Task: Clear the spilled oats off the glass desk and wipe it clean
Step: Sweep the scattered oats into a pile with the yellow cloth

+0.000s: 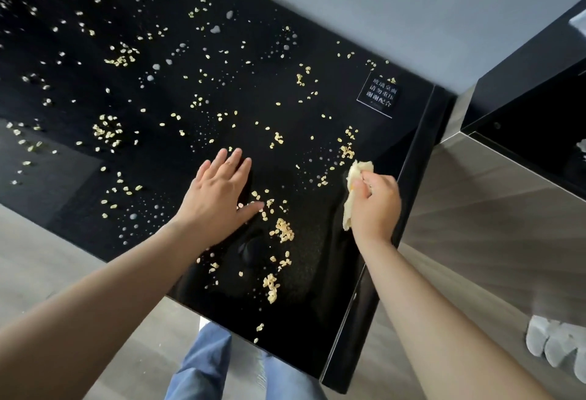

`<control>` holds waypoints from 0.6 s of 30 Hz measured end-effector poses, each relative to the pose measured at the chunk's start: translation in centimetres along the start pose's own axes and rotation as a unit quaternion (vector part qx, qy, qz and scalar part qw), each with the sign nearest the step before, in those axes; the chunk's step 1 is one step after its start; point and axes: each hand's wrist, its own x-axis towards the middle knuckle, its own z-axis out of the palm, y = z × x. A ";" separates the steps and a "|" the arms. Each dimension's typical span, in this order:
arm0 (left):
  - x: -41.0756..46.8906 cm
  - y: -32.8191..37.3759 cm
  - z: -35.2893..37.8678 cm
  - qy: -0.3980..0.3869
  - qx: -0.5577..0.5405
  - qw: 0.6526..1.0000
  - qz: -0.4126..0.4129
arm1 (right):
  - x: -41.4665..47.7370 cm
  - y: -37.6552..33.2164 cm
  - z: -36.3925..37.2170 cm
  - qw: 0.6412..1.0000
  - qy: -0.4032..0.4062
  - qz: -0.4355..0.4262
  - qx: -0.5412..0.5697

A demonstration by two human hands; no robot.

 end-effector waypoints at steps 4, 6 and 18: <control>2.8 0.2 0.1 0.012 0.007 0.999 -0.043 | -3.8 -1.1 2.8 0.995 -0.037 -0.089 0.011; 3.3 0.0 0.3 0.003 0.021 0.997 -0.069 | -5.5 -1.7 3.5 0.988 -0.077 -0.129 0.035; 3.0 -0.9 1.6 -0.032 0.077 0.990 -0.111 | 6.7 -0.1 -0.1 0.999 0.029 0.007 0.019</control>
